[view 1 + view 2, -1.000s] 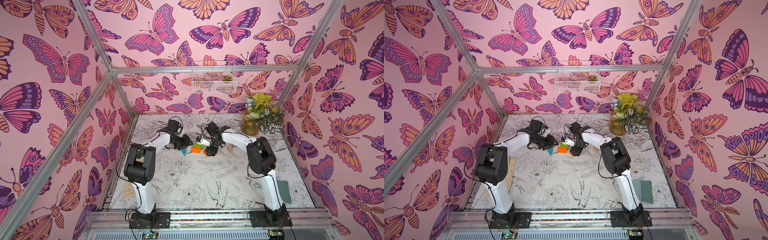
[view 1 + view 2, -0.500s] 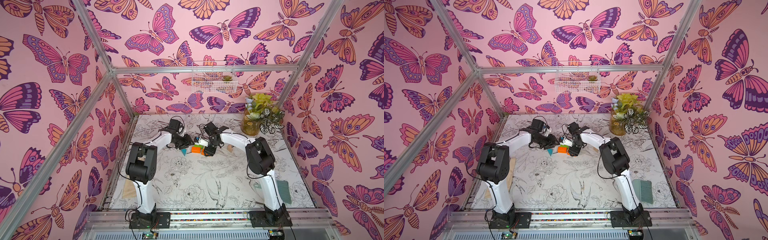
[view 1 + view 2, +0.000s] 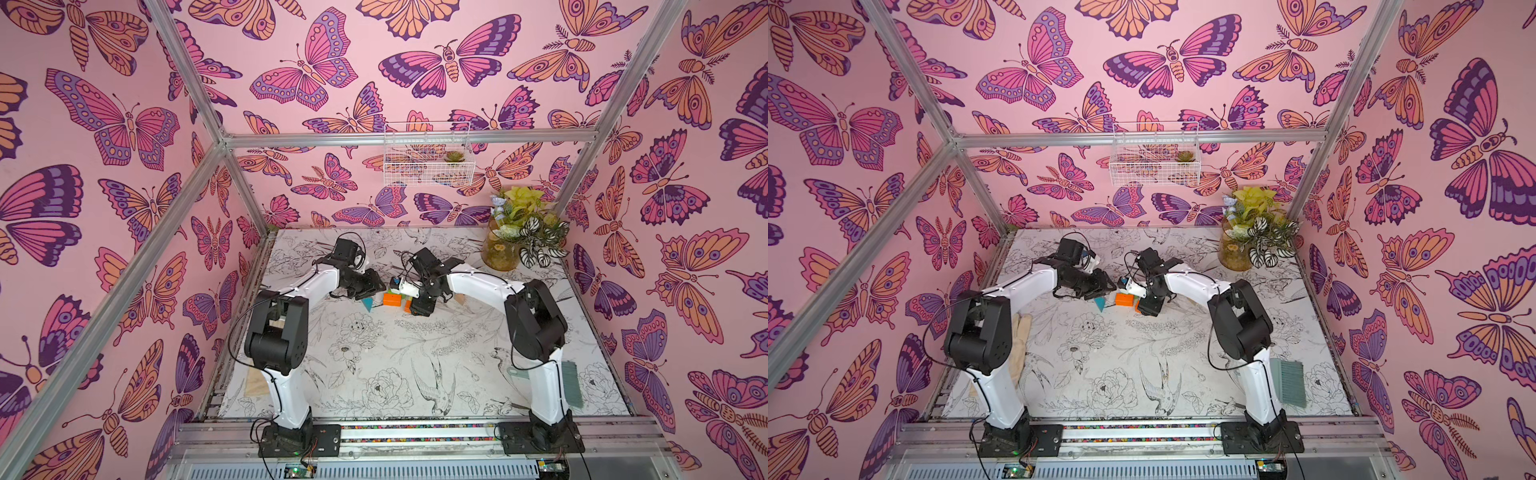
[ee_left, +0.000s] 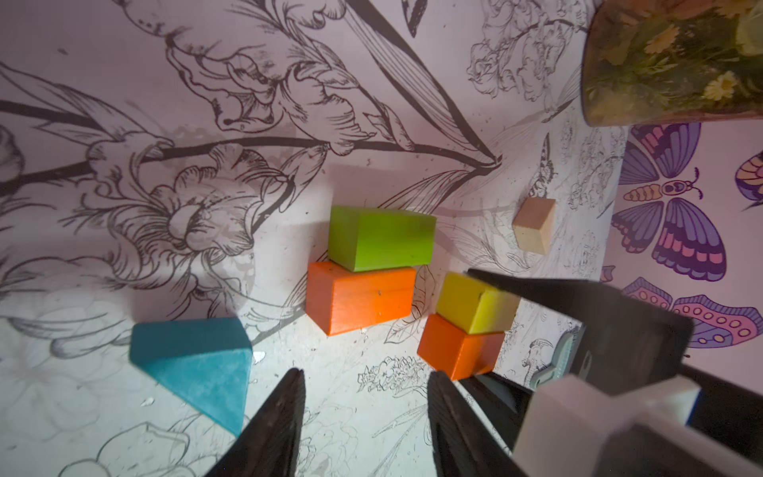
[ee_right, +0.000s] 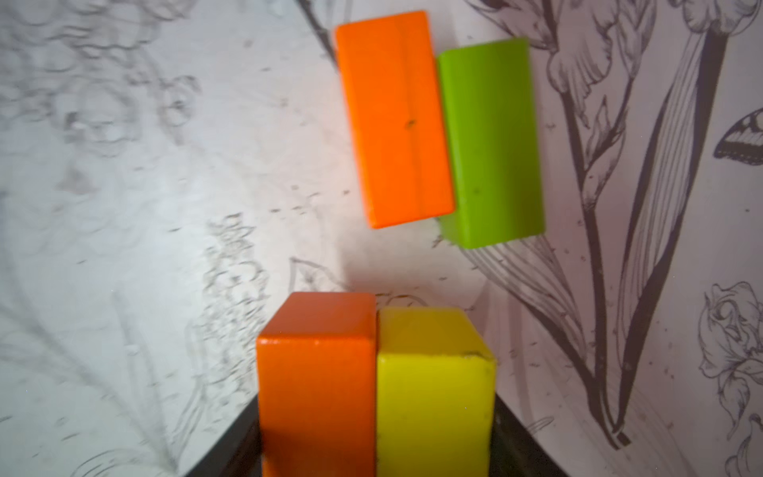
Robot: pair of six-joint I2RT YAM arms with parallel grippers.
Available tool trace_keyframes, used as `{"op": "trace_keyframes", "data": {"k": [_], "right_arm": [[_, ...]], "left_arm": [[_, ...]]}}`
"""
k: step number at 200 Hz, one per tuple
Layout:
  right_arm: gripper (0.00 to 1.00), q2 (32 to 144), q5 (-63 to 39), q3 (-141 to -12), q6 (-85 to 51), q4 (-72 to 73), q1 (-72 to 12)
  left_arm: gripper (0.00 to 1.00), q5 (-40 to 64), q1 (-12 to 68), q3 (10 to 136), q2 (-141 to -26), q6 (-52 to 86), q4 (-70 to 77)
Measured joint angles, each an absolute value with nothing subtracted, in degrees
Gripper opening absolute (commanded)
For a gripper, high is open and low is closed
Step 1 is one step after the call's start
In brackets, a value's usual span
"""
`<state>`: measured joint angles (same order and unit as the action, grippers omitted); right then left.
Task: Assemble a piece of candy with building blocks
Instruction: Place the building blocks at the center of the board.
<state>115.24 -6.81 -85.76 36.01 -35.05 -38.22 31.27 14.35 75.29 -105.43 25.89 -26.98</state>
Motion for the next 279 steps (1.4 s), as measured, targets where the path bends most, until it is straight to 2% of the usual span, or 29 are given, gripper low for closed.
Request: {"op": "trace_keyframes", "data": {"k": [22, 44, 131, 158, 172, 184, 222, 236, 269, 279], "right_arm": [[0.01, 104.29, -7.70, -72.34, 38.30, -29.19, -42.00], [0.01, 98.91, -9.56, -66.32, 38.50, -25.98, -43.77], [0.06, 107.68, -10.17, -67.05, 40.45, -25.47, -43.27], [0.18, 108.79, -10.00, -69.32, 40.77, -26.15, -43.27], [0.30, 109.54, -9.96, -70.35, 40.75, -26.17, -43.27], [0.46, 110.08, -10.15, -70.87, 40.75, -26.55, -43.27], [0.50, 110.61, -10.39, -71.33, 40.73, -28.05, -43.27], [0.59, 110.61, -10.37, -71.33, 40.69, -28.12, -43.27], [0.61, 110.59, -10.39, -71.33, 40.51, -28.32, -43.27], [0.72, 110.59, -10.35, -71.42, 40.45, -28.58, -43.27]], "left_arm": [[0.53, 32.27, 12.80, 73.34, -100.09, 25.89, -26.85], [0.54, 33.01, 11.62, 71.85, -95.48, 25.93, -26.37], [0.54, 33.47, 11.40, 67.31, -93.01, 26.70, -24.95], [0.54, 33.47, 11.40, 66.76, -93.01, 27.24, -24.56], [0.53, 33.50, 11.35, 66.76, -93.01, 27.29, -24.03], [0.53, 33.50, 11.27, 66.76, -93.03, 27.29, -23.83], [0.53, 33.52, 11.09, 66.70, -93.08, 27.29, -23.79], [0.53, 33.52, 11.03, 66.46, -93.08, 27.29, -23.66], [0.53, 33.52, 10.76, 65.67, -93.08, 27.31, -23.64], [0.53, 33.52, 10.76, 65.56, -93.08, 27.31, -23.64]]}}
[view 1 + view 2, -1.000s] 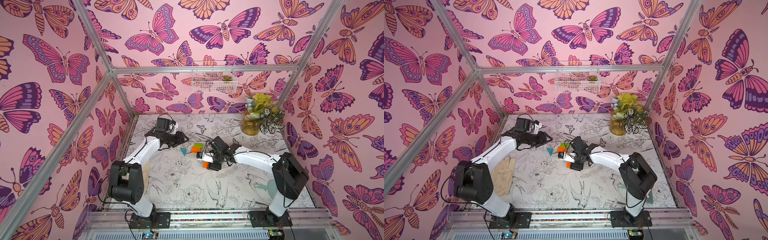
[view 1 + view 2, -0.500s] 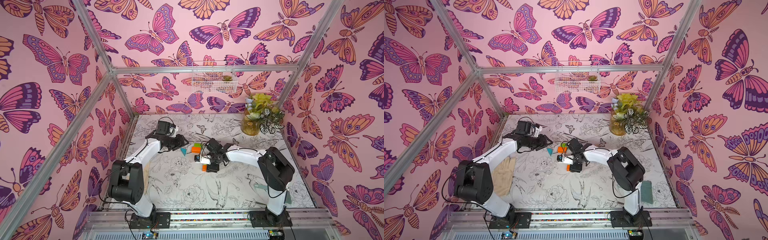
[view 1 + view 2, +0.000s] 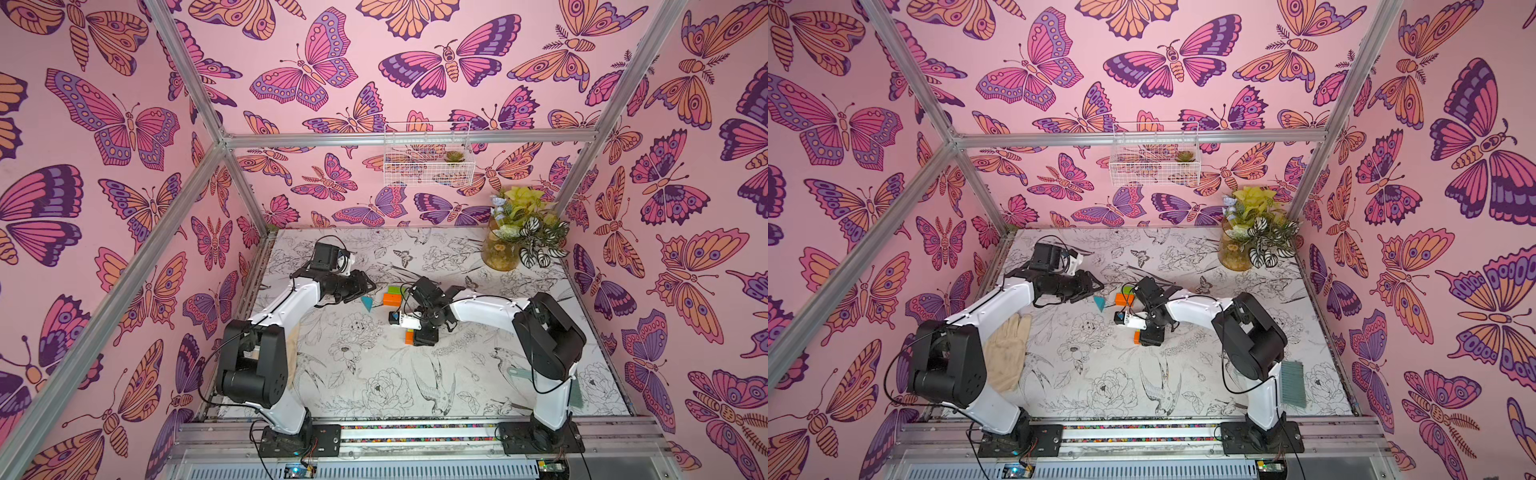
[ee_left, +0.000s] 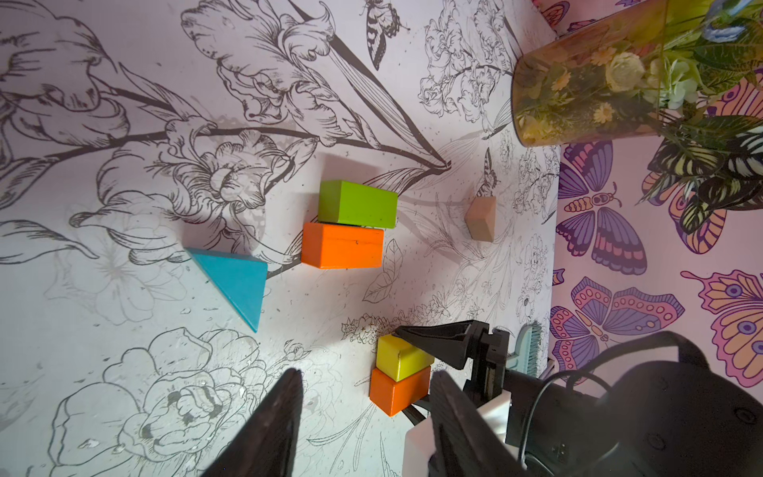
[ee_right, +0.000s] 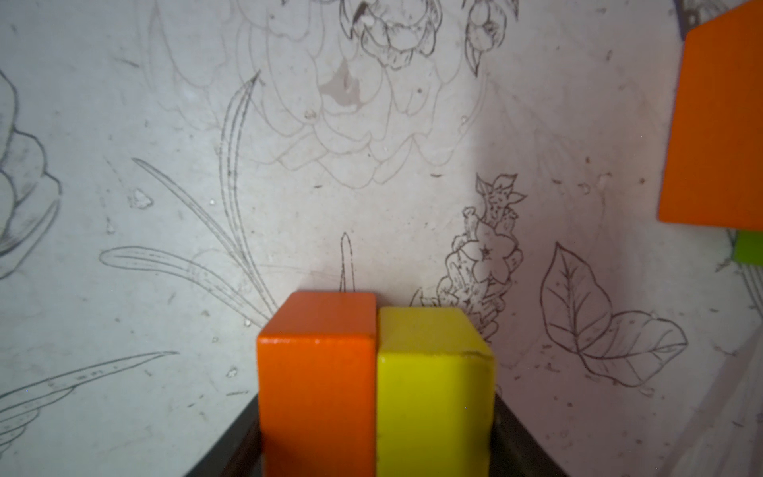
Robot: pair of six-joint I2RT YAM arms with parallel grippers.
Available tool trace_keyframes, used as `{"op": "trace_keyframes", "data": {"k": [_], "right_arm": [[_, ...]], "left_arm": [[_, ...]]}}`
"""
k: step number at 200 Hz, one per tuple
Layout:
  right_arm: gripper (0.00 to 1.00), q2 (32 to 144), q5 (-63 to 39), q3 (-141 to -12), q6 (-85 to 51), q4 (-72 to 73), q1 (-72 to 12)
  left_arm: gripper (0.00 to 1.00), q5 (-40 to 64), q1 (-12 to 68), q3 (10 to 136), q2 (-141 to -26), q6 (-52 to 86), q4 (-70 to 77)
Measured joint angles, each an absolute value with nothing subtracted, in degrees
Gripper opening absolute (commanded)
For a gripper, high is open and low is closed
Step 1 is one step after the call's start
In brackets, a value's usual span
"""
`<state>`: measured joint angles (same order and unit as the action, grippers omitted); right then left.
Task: Assemble a piece of candy with building blocks
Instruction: Place the building blocks at the center of the board, then adjust the building blocks at the center of the board.
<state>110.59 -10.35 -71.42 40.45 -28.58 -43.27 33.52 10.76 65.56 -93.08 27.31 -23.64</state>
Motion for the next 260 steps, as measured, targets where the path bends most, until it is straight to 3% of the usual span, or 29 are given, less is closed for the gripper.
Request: {"op": "trace_keyframes", "data": {"k": [5, 10, 16, 86, 127, 153, 188, 194, 206, 224, 248, 260], "right_arm": [[0.80, 110.59, -10.31, -71.44, 40.38, -28.71, -43.27], [0.95, 110.59, -10.26, -71.50, 40.56, -28.93, -43.27], [1.00, 110.59, -10.15, -71.59, 40.42, -29.21, -43.27], [0.99, 107.74, -8.60, -72.29, 40.05, -29.76, -43.27], [0.99, 90.00, -6.44, -72.42, 38.04, -25.82, -43.27], [0.99, 77.60, -5.65, -71.57, 32.67, -14.15, -42.68], [1.00, 67.83, -12.53, -66.28, 20.53, 2.00, -37.34], [0.89, 66.83, -13.08, -64.90, 18.13, 4.78, -36.49], [0.47, 65.67, -14.74, -63.18, 14.79, 8.21, -35.31], [0.01, 65.45, -15.51, -63.20, 10.76, 10.17, -34.94], [0.00, 67.18, -13.78, -68.62, 8.27, 5.39, -34.94], [0.10, 69.41, -13.23, -73.06, 9.02, 2.35, -34.89]], "left_arm": [[0.53, 33.52, 10.76, 65.52, -93.08, 27.31, -23.64], [0.53, 33.54, 10.79, 65.45, -93.08, 27.31, -23.62], [0.53, 33.54, 10.76, 65.34, -93.08, 27.31, -23.62], [0.53, 33.54, 10.72, 63.24, -91.64, 27.49, -23.64], [0.54, 33.52, 9.98, 63.07, -89.27, 27.53, -23.62], [0.54, 33.52, 9.58, 63.07, -87.92, 27.64, -23.59], [0.54, 33.45, 9.32, 62.96, -87.26, 28.01, -23.55], [0.54, 33.45, 9.32, 62.67, -86.94, 28.12, -23.31], [0.54, 33.43, 9.32, 61.73, -85.80, 28.16, -22.55], [0.56, 33.61, 9.28, 59.81, -82.87, 28.40, -20.51], [0.60, 34.44, 9.28, 58.11, -78.72, 28.58, -16.53], [0.60, 34.98, 9.28, 58.02, -77.47, 28.71, -14.57]]}}
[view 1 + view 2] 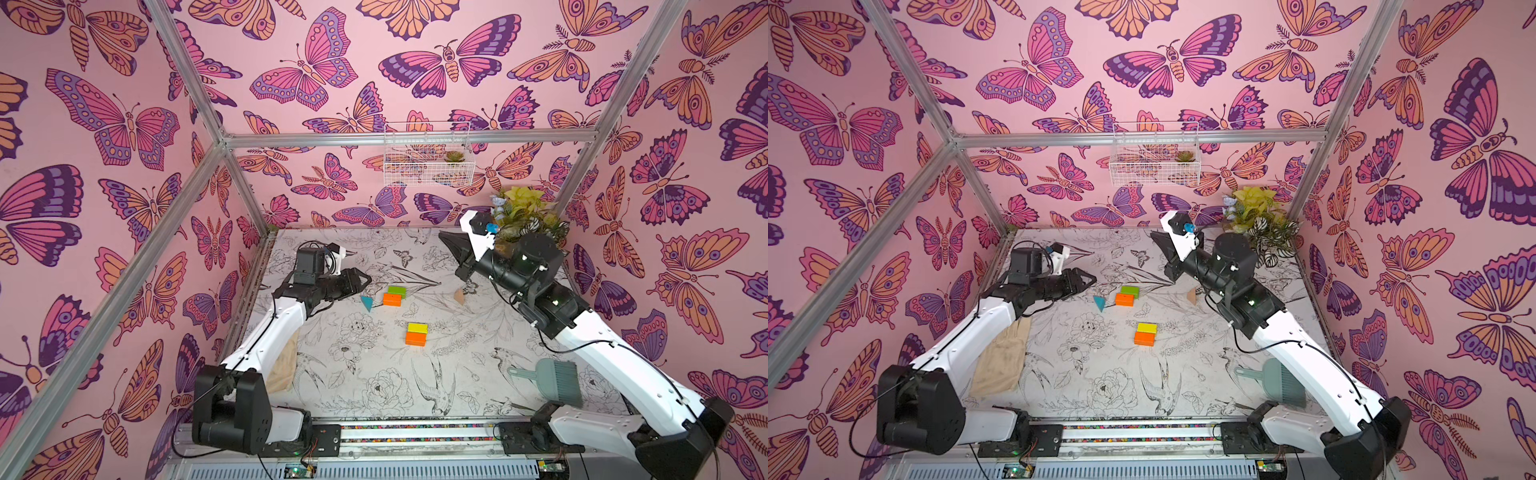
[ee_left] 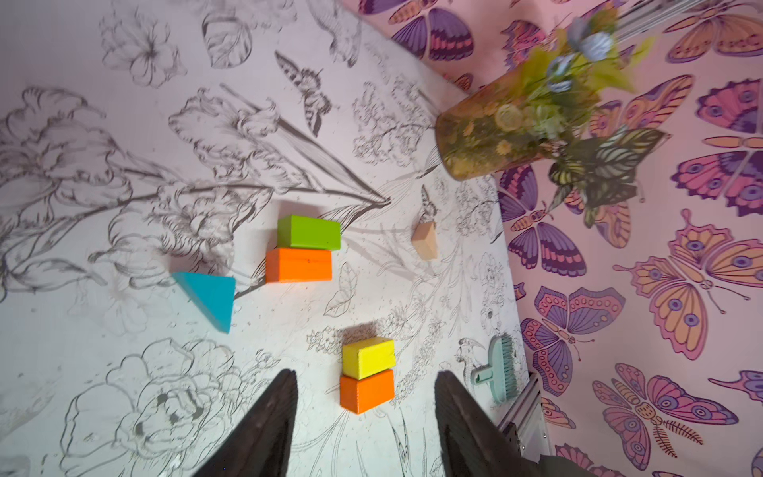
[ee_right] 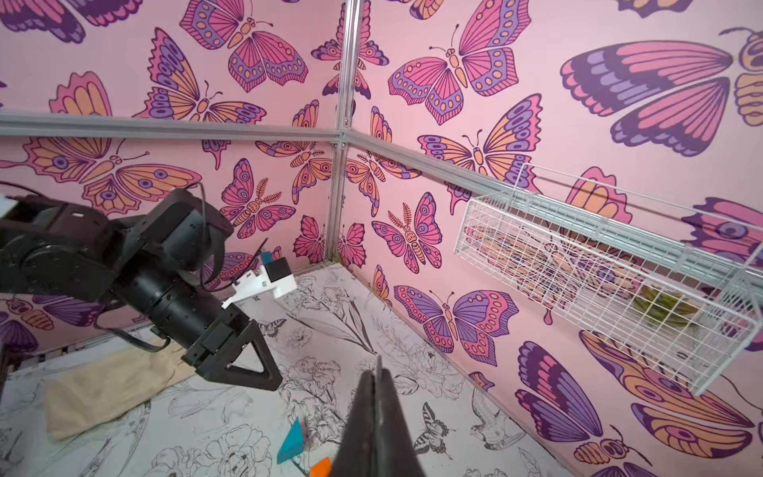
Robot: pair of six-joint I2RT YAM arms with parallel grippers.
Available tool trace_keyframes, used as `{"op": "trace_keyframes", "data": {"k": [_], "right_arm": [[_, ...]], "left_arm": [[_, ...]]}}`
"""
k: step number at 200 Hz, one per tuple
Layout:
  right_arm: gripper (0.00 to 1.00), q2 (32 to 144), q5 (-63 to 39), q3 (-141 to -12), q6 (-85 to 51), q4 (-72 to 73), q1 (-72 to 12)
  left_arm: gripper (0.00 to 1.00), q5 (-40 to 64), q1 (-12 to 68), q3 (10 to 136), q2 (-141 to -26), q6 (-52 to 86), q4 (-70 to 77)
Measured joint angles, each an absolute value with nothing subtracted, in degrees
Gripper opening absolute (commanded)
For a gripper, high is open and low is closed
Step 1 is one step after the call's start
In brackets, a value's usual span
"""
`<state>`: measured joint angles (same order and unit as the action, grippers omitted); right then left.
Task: Assemble a piece of candy with building blocks
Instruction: Adjust the building blocks at the center of the board.
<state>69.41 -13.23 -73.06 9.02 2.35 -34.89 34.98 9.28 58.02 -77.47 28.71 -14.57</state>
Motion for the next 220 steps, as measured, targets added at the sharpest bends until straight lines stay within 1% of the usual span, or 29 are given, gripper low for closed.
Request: {"op": "trace_keyframes", "data": {"k": [10, 14, 18, 35, 56, 82, 92, 109, 126, 175, 220], "right_arm": [[0.24, 72.53, -12.58, -77.32, 9.91, -0.93, -34.87], [0.26, 73.52, -12.32, -78.67, 10.35, -1.89, -34.83], [0.23, 75.37, -11.99, -80.36, 10.59, -3.20, -34.76], [0.00, 83.50, -10.74, -87.42, 10.35, -8.99, -34.15], [0.00, 94.91, -10.39, -93.67, 7.18, -15.18, -32.73], [0.00, 105.51, -10.26, -95.00, 3.62, -21.45, -31.73], [0.00, 108.25, -10.31, -95.00, 2.44, -23.14, -31.68], [0.00, 111.98, -10.83, -95.00, 0.93, -25.26, -31.68], [0.00, 114.10, -12.10, -95.00, -0.32, -26.00, -31.68], [0.00, 116.64, -16.29, -95.00, -3.25, -25.17, -31.68], [0.00, 120.97, -18.09, -97.01, -3.46, -24.99, -31.66]], "left_arm": [[0.60, 35.66, 9.26, 58.02, -77.01, 28.71, -12.78], [0.60, 35.97, 9.26, 58.02, -76.99, 28.82, -12.14], [0.60, 36.27, 9.28, 58.02, -77.01, 28.93, -11.66], [0.57, 37.23, 9.28, 58.02, -78.19, 29.93, -10.39], [0.48, 38.24, 9.28, 57.98, -81.67, 31.81, -9.43], [0.34, 38.87, 9.32, 57.32, -86.17, 33.26, -9.21], [0.29, 39.07, 9.45, 57.12, -87.31, 33.39, -9.30], [0.17, 39.24, 9.78, 57.19, -89.23, 33.65, -9.26], [0.09, 39.64, 10.11, 58.02, -92.01, 33.23, -9.72], [0.02, 38.98, 11.14, 61.93, -100.53, 32.36, -13.06], [0.02, 37.19, 11.99, 66.41, -104.75, 31.33, -16.27]]}}
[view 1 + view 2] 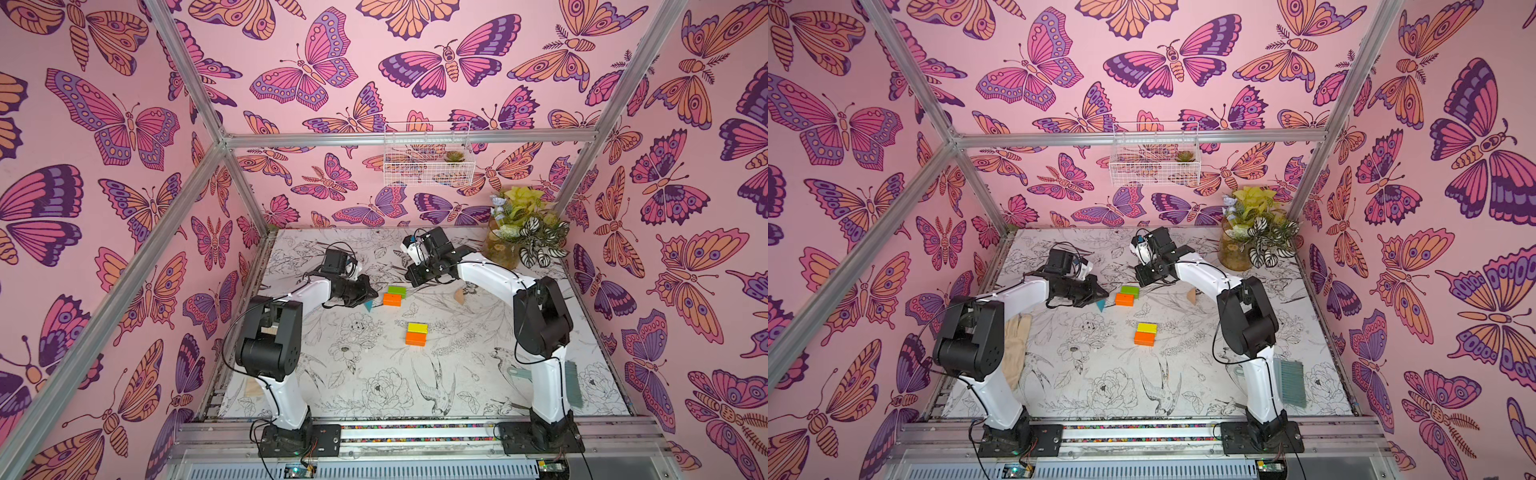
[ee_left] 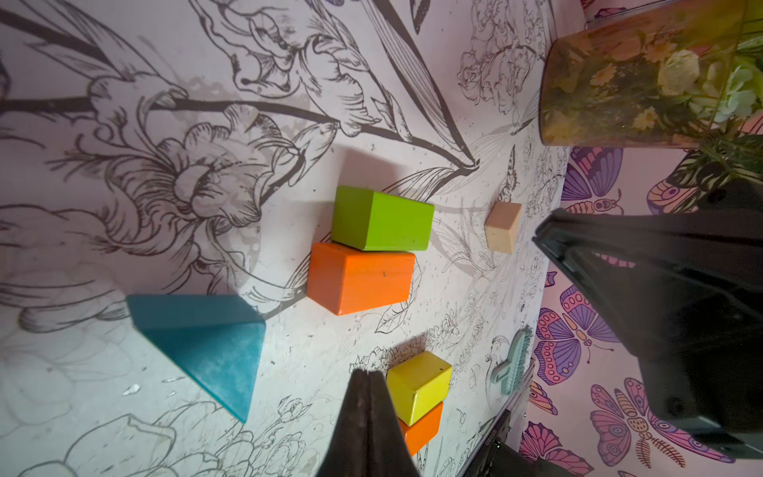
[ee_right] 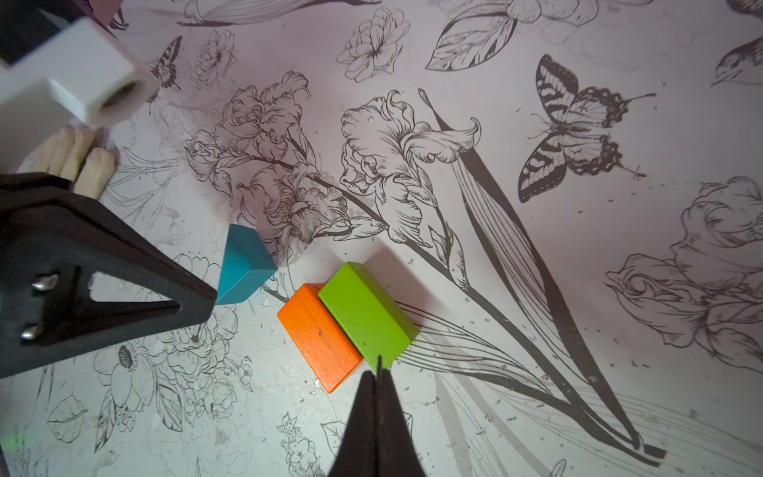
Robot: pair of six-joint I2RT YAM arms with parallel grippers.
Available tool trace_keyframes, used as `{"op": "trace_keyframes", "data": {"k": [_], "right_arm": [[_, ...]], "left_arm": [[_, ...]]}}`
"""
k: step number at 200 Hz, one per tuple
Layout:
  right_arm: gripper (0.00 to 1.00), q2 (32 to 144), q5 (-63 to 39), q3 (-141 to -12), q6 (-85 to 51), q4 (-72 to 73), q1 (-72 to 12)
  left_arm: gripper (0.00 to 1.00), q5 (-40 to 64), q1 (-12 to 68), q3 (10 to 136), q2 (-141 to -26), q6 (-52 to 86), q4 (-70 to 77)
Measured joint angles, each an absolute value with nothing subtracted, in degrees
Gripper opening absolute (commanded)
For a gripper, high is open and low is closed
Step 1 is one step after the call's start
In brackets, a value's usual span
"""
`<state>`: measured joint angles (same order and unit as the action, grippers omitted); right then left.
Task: Assemble a piece of candy with building blocks
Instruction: Adjust the building blocks at the center of the board.
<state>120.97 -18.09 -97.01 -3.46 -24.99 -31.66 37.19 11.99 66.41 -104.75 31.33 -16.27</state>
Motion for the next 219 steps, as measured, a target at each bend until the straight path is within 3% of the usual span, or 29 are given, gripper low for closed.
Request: {"op": "trace_keyframes", "data": {"k": [219], "right_arm": [[0.00, 128.11, -20.67, -97.60, -3.16, -28.34, -31.05]], "left_arm": [[0.00, 31.66, 15.42, 78.08, -115.61, 28.08, -26.96]]}}
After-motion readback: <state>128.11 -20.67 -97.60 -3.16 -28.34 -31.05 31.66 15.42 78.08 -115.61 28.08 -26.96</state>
